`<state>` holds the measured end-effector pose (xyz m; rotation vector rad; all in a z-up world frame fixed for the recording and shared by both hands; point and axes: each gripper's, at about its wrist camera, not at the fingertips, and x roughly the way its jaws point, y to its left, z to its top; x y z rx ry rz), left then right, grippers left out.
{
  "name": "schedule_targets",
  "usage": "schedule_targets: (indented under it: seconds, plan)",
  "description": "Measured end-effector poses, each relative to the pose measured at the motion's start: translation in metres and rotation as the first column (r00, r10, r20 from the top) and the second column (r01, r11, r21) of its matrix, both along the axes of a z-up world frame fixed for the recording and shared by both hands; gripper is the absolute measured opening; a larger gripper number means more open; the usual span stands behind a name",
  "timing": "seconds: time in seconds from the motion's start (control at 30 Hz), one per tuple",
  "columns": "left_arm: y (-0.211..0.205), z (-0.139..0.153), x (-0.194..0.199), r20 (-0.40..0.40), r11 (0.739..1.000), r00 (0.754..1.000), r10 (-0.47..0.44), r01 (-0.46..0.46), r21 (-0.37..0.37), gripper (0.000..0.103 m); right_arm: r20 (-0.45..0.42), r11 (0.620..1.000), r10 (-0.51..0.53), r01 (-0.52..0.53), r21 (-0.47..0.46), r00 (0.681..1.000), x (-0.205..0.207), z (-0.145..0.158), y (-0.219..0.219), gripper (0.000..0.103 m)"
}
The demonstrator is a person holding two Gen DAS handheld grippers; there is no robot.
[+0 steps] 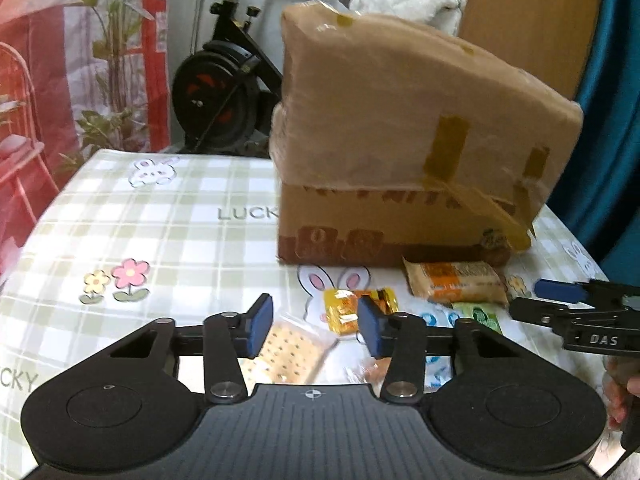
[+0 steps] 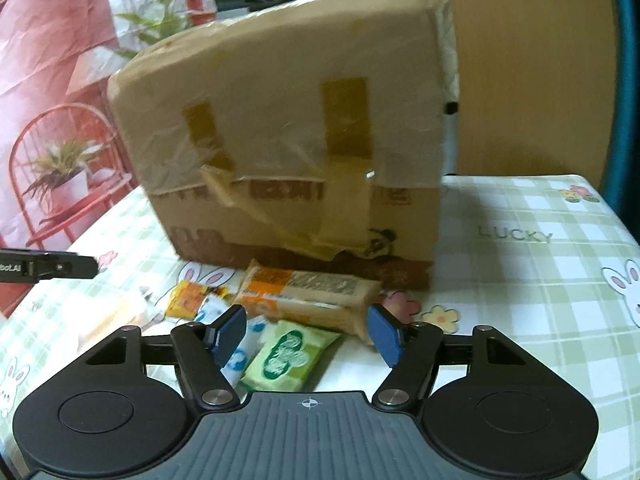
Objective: Organize snacks
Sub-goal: 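Move both grippers back to the snack pile, then grasp the blue-white packet with the right gripper while the left grasps the small jerky packet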
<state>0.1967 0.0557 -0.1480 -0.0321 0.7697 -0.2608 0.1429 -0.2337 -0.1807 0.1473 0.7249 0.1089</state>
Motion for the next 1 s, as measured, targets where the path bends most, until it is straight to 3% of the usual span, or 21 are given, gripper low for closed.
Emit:
schedule_targets:
  seconds: [0.33,0.6,0.73,0.8,0.83,1.0]
  plan:
    - [0.002,-0.013,-0.005,-0.005,1.0,1.0,0.002,-0.002,0.001,0.045,-0.057,0.992,0.112,-0.108,0.061,0.992,0.014,-0.014,0.049,0.064]
    - [0.002,-0.017,-0.006,0.001,1.0,1.0,-0.01,0.01,-0.001,0.045,-0.129,0.994,0.067,-0.054,0.097,0.989,0.038,-0.029,0.064,0.064]
    - [0.001,-0.022,-0.008,-0.005,1.0,1.0,-0.031,0.031,-0.001,0.043,-0.169,0.996,0.05,-0.037,0.083,0.984,0.044,-0.039,0.068,0.06]
    - [-0.002,-0.024,-0.01,-0.007,0.999,0.999,-0.051,0.051,0.006,0.04,-0.165,0.996,0.048,-0.035,0.084,0.985,0.042,-0.041,0.068,0.055]
    - [-0.003,-0.026,-0.011,-0.008,0.998,0.998,-0.064,0.064,0.01,0.039,-0.16,0.996,0.051,-0.038,0.085,0.986,0.04,-0.041,0.067,0.049]
    - [-0.017,-0.035,-0.013,-0.017,0.99,0.991,-0.136,0.136,0.043,0.039,-0.127,0.996,0.058,-0.049,0.073,0.99,0.023,-0.04,0.055,0.043]
